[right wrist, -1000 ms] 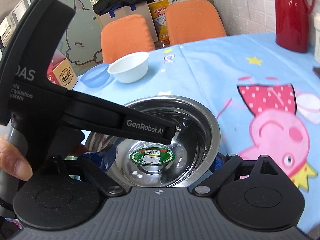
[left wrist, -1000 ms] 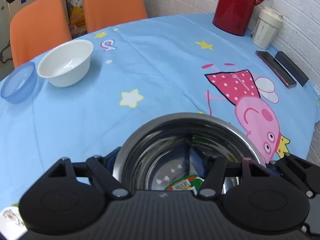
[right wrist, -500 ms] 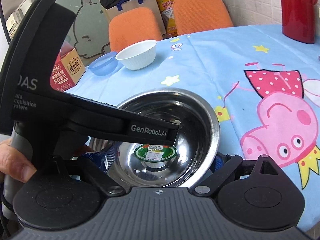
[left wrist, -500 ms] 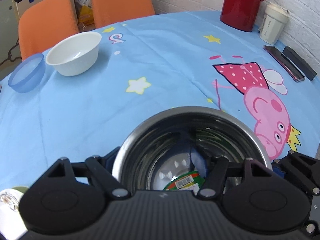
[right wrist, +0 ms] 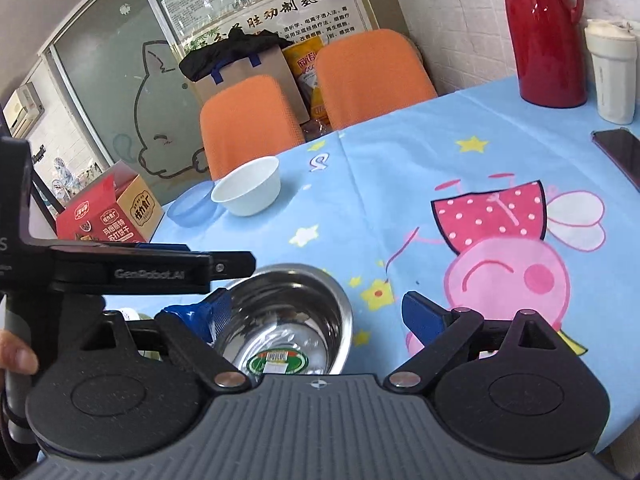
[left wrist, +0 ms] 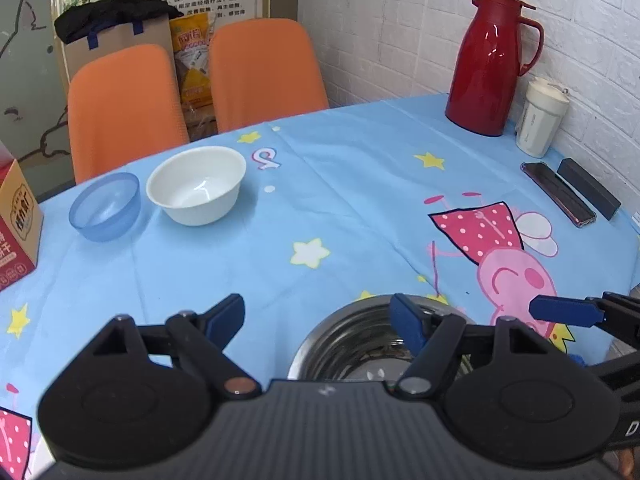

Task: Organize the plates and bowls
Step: 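Lower the steel bowl onto the table and open the left gripper, then move the left gripper to the white bowl and close on its rim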

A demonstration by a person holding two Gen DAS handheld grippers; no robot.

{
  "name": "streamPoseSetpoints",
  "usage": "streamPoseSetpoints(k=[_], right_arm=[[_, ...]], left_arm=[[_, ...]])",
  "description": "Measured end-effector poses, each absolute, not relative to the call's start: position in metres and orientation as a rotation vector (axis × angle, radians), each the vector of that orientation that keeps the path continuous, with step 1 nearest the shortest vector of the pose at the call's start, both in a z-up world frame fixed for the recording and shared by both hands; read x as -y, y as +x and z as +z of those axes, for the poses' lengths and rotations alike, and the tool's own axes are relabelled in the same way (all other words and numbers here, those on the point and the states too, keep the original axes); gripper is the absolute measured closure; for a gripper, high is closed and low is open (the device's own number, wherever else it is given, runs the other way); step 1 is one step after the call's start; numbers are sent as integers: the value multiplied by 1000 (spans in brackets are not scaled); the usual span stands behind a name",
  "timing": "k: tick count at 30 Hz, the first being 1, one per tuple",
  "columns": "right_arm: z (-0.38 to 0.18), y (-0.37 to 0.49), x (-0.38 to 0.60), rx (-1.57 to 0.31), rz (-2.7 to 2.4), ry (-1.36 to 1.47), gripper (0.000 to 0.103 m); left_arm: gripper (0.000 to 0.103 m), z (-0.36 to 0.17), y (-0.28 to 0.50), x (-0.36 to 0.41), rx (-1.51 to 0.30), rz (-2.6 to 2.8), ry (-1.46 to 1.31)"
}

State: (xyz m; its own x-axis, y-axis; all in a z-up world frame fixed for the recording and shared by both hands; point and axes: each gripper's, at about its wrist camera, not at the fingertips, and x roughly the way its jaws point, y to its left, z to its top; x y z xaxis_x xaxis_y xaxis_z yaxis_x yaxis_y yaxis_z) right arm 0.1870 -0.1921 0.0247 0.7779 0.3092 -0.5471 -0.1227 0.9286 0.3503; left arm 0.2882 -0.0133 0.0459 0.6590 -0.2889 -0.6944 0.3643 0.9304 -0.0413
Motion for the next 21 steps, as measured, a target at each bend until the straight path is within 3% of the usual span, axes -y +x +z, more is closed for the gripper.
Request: streamPoseSetpoints(k=[21], right_arm=[[43,295,142,-674,331,-24,23]], left_arm=[[31,35,385,-80,-822,-245,43]])
